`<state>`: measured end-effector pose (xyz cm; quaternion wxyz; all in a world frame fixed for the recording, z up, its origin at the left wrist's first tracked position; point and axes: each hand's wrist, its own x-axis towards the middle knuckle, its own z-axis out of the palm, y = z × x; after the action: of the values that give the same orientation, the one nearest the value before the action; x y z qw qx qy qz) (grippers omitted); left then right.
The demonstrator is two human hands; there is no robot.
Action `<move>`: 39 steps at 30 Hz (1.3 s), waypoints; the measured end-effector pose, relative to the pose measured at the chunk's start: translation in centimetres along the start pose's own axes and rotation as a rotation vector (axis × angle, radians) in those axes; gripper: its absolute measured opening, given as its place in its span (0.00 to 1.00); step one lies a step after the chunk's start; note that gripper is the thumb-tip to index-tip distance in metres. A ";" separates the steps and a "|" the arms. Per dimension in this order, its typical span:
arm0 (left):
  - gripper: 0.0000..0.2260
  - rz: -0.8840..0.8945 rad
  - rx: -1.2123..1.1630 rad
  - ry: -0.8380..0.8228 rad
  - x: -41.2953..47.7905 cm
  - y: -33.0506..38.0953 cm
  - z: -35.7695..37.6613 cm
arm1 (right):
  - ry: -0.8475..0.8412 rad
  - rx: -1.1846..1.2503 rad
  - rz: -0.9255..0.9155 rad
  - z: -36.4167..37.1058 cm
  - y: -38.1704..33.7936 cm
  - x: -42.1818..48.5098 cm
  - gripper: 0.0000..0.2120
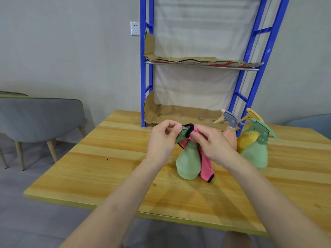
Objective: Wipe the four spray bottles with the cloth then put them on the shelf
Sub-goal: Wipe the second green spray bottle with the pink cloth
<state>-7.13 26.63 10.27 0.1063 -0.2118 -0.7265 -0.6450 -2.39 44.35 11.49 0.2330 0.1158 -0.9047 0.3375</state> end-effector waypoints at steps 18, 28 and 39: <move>0.05 0.002 0.044 0.014 0.0 0.1 0.1 | -0.042 -0.228 0.022 1.0 -0.6 -0.6 0.14; 0.05 0.023 0.030 0.015 -0.2 0.0 0.3 | 0.157 -0.070 -0.020 2.2 0.0 -0.7 0.05; 0.06 0.063 0.053 -0.004 0.1 -0.3 0.1 | -0.200 0.054 0.063 -1.4 1.3 -0.8 0.21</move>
<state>-7.31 26.69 10.04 0.1306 -0.2330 -0.7364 -0.6215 -1.65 46.26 11.28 0.1278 0.1267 -0.9170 0.3559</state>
